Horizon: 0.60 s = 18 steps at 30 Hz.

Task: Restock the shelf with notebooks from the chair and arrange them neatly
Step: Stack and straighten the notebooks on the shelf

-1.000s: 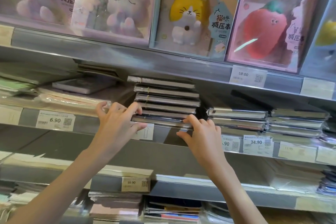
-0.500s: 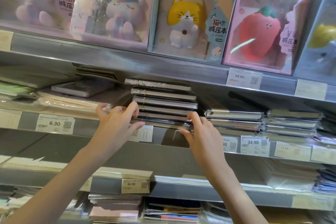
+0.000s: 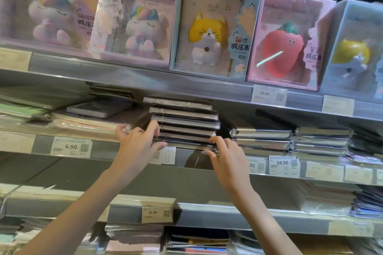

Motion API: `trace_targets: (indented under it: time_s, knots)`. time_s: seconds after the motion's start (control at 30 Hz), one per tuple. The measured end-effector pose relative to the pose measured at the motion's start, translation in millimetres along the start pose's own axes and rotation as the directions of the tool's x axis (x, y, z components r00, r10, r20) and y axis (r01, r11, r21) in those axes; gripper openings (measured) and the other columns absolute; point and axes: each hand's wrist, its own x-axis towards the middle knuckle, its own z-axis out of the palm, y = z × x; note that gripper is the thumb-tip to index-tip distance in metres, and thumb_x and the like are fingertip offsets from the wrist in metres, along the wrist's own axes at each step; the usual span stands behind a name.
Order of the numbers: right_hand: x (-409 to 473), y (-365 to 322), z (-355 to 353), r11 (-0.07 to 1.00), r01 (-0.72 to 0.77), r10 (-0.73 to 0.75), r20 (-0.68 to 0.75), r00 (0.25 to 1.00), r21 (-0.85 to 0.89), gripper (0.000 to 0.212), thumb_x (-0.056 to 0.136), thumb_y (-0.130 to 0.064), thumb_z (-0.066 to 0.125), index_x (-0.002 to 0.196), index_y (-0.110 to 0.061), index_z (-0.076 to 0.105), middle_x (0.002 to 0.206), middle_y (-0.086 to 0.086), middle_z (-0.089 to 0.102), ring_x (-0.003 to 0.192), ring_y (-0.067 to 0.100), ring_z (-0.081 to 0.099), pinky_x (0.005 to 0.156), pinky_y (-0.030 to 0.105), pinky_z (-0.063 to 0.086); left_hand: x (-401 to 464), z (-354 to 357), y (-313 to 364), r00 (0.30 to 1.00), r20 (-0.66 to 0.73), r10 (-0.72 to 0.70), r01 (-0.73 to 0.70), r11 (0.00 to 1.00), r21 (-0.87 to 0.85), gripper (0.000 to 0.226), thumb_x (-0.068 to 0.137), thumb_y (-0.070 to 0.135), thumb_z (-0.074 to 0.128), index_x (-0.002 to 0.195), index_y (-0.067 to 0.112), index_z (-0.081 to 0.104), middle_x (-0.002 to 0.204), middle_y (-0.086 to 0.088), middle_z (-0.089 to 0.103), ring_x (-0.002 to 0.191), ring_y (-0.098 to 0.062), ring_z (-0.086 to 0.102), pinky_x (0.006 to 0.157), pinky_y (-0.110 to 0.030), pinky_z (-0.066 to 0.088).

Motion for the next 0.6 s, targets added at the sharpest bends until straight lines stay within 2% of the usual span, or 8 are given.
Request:
trace_targets:
  time_s: [0.07, 0.17, 0.3, 0.43, 0.5, 0.6]
  knots:
    - [-0.9, 0.5, 0.3, 1.000, 0.004, -0.004, -0.020, 1.000, -0.002, 0.035, 0.070, -0.013, 0.079, 0.100, -0.012, 0.062, 0.079, 0.007, 0.065, 0.065, 0.024, 0.060, 0.052, 0.032, 0.051, 0.6, 0.0, -1.5, 1.000, -0.007, 0.008, -0.008, 1.000, 0.023, 0.030, 0.086, 0.050, 0.052, 0.091, 0.027, 0.035, 0.079, 0.007, 0.061, 0.091, -0.017, 0.056, 0.099, -0.039, 0.013]
    - [-0.8, 0.4, -1.0, 0.998, 0.041, -0.043, -0.035, 0.998, -0.049, 0.040, 0.066, -0.013, 0.082, 0.101, -0.012, 0.062, 0.086, 0.007, 0.070, 0.067, 0.026, 0.065, 0.054, 0.033, 0.053, 2.1, 0.4, -1.0, 0.999, -0.044, 0.021, -0.019, 0.999, 0.032, 0.032, 0.084, 0.050, 0.055, 0.091, 0.025, 0.037, 0.075, 0.006, 0.060, 0.089, -0.018, 0.056, 0.098, -0.040, 0.015]
    - [0.5, -2.3, -3.7, 0.996, 0.053, -0.053, -0.012, 0.999, -0.070, 0.035, 0.070, -0.016, 0.080, 0.099, -0.012, 0.061, 0.071, 0.004, 0.067, 0.057, 0.027, 0.060, 0.052, 0.032, 0.048, 3.7, 1.2, -0.4, 0.997, -0.075, 0.008, -0.010, 1.000, -0.029, 0.032, 0.079, 0.045, 0.064, 0.086, 0.026, 0.038, 0.063, 0.005, 0.058, 0.080, -0.020, 0.057, 0.094, -0.037, 0.015]
    - [1.1, -5.4, -4.6, 0.997, 0.011, -0.013, -0.019, 1.000, -0.073, 0.031, 0.071, -0.016, 0.079, 0.094, -0.012, 0.058, 0.061, 0.002, 0.063, 0.052, 0.023, 0.056, 0.051, 0.028, 0.043, -1.1, 1.2, 4.7, 0.995, -0.099, 0.008, -0.007, 1.000, 0.013, 0.032, 0.082, 0.040, 0.064, 0.084, 0.026, 0.036, 0.052, 0.009, 0.049, 0.069, -0.022, 0.057, 0.100, -0.042, 0.019]
    - [0.0, -5.9, -6.9, 0.998, 0.009, -0.009, 0.009, 1.000, -0.061, 0.030, 0.077, -0.016, 0.075, 0.102, -0.011, 0.058, 0.070, 0.004, 0.066, 0.062, 0.025, 0.060, 0.058, 0.030, 0.046, -2.2, -1.1, 9.7, 0.998, -0.060, -0.007, 0.010, 0.999, 0.052, 0.030, 0.085, 0.040, 0.059, 0.087, 0.024, 0.034, 0.050, 0.011, 0.046, 0.064, -0.020, 0.052, 0.104, -0.044, 0.018]
    - [-0.5, -3.8, -10.1, 0.999, -0.012, 0.007, 0.100, 0.995, 0.043, 0.033, 0.091, -0.024, 0.057, 0.122, -0.015, 0.050, 0.097, 0.006, 0.066, 0.089, 0.027, 0.058, 0.078, 0.035, 0.042, -0.7, -3.4, 13.4, 0.999, -0.034, -0.024, 0.027, 0.997, 0.067, 0.030, 0.087, 0.040, 0.057, 0.088, 0.022, 0.033, 0.052, 0.009, 0.048, 0.065, -0.021, 0.053, 0.107, -0.046, 0.015]
